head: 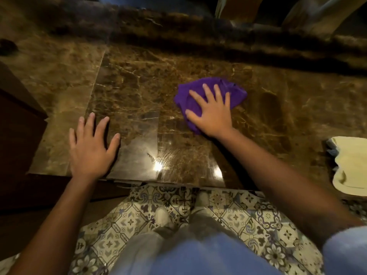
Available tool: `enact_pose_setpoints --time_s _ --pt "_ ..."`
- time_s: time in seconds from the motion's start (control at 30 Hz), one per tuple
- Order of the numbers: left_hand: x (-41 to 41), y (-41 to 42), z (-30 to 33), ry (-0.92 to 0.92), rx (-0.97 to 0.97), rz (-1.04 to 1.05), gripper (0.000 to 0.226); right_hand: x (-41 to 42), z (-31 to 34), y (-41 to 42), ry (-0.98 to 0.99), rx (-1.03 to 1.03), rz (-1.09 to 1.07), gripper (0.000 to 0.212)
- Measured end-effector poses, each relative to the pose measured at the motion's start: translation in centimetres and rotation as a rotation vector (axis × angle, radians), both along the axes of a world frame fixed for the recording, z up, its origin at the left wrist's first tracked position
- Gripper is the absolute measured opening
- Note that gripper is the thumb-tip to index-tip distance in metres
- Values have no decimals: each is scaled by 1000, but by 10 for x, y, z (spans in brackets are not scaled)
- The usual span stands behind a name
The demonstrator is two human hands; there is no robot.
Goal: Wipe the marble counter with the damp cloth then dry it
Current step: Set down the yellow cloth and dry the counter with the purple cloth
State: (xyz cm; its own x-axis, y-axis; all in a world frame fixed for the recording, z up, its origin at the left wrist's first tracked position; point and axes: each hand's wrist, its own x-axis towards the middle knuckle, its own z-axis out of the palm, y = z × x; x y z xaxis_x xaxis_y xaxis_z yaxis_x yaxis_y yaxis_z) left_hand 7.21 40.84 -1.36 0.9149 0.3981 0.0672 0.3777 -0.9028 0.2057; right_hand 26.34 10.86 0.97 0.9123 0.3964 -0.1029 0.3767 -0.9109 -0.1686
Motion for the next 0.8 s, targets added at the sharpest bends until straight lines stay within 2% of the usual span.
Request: enact_pose_setpoints --time_s 0.1,0.17,0.27,0.37,0.47,0.6,0.7,0.8 --pt "0 -1 3 -3 -2 -2 67 42 10 13 67 -3 -81 71" --pt "0 -2 4 2 -8 1 67 32 12 22 74 15 -98 69" --pt "-1 -1 3 6 -18 -7 62 -39 10 14 37 24 12 68" --pt "-1 -1 4 6 -32 -7 61 -132 4 -30 3 65 118 68" --pt "-2 -4 7 14 -27 3 60 -188 -5 -97 -20 37 28 68" --pt "-2 -6 7 5 -26 -5 60 -143 -3 -167 -2 -20 -295 76" --pt "-2 -6 8 0 -36 -5 69 -78 -4 -161 -31 -12 -444 82" --pt "-2 -7 8 -17 -21 -7 71 -18 -6 -129 -32 3 -461 82"
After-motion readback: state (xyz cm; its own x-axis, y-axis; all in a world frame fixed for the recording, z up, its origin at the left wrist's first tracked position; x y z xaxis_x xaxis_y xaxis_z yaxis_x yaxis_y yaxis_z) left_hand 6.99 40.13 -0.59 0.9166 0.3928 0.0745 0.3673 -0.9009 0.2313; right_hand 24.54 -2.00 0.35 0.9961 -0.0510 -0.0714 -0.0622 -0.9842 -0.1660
